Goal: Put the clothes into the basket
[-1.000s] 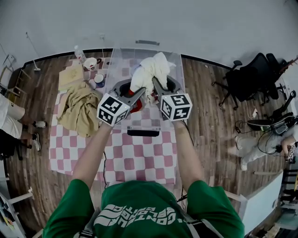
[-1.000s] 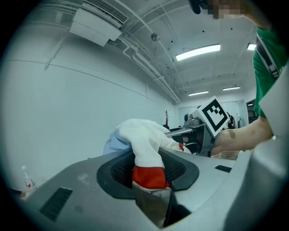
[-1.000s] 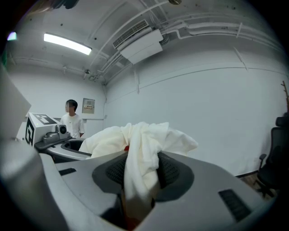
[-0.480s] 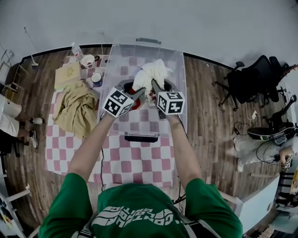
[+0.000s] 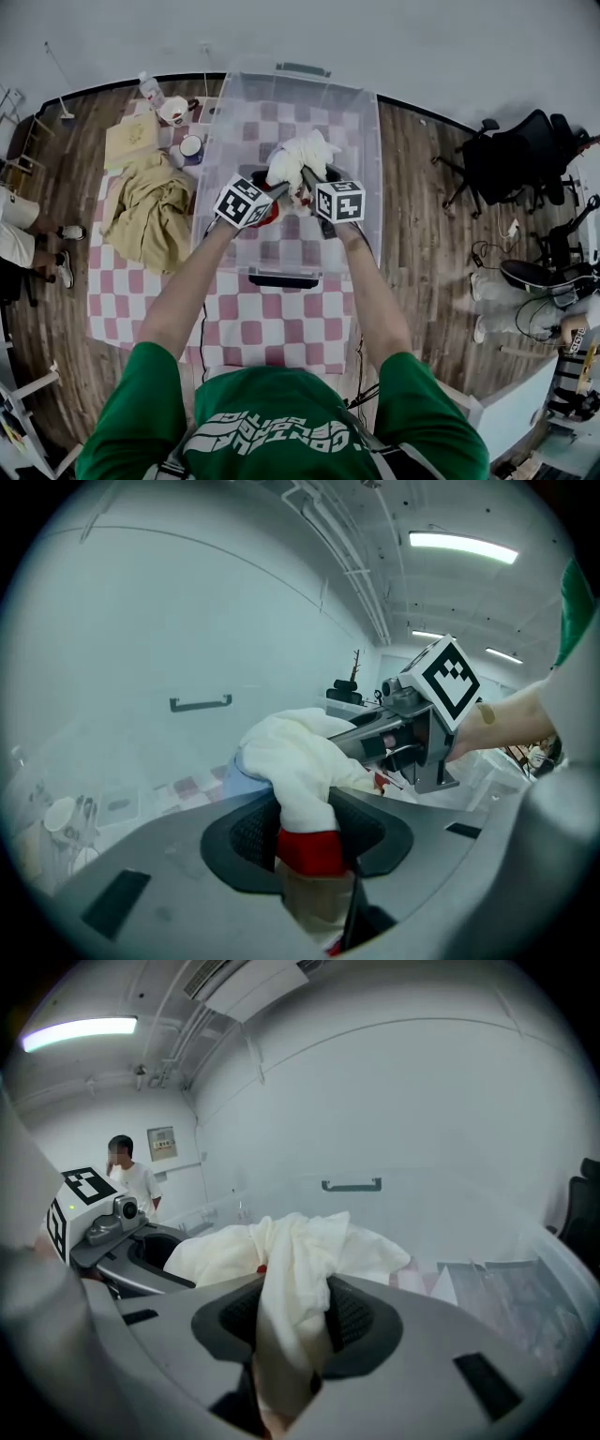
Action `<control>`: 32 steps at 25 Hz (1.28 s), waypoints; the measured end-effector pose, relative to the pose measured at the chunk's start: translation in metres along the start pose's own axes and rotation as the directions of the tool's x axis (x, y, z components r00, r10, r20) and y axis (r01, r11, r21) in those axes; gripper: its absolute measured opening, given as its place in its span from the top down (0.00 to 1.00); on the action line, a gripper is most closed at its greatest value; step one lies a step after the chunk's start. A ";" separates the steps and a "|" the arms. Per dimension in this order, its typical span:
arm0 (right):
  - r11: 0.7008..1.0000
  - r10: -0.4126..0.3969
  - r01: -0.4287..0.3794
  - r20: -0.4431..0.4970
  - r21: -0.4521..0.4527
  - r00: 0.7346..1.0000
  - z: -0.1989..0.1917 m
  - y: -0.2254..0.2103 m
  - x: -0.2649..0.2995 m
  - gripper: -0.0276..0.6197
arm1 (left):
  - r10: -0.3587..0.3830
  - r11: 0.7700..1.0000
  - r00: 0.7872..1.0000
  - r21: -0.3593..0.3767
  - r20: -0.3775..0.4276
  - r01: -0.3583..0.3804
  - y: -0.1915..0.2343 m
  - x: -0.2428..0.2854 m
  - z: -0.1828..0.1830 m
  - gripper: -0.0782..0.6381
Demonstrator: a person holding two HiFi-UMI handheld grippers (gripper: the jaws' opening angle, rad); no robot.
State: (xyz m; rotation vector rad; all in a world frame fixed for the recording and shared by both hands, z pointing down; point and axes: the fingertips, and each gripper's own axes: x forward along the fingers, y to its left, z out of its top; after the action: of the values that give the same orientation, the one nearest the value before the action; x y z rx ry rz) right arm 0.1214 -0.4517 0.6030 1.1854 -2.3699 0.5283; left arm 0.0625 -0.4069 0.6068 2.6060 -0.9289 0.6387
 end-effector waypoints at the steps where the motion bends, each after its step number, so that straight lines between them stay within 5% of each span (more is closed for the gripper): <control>1: 1.000 0.014 -0.014 -0.018 -0.001 1.000 -0.006 -0.001 0.004 0.74 | -0.004 1.000 1.000 -0.006 -0.016 0.004 0.001 0.002 -0.006 0.69; 11: 0.996 0.084 -0.082 -0.207 0.022 0.975 -0.055 -0.011 0.034 0.74 | -0.016 0.997 0.986 -0.083 -0.167 0.002 0.009 0.028 -0.065 0.69; 20: 0.989 0.146 -0.133 -0.309 0.063 0.940 -0.103 -0.008 0.054 0.74 | -0.028 0.996 0.946 -0.093 -0.322 -0.002 0.007 0.039 -0.114 0.69; 32: 0.986 0.136 -0.163 -0.460 -0.019 0.878 -0.157 -0.004 0.057 0.74 | -0.114 0.993 0.885 -0.065 -0.452 0.095 -0.017 0.045 -0.155 0.69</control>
State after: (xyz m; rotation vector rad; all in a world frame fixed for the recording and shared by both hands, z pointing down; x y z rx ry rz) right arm 0.1268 -0.4098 0.7646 0.7494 -2.0556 0.6992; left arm 0.0573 -0.3527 0.7602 2.2922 -0.6373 1.1238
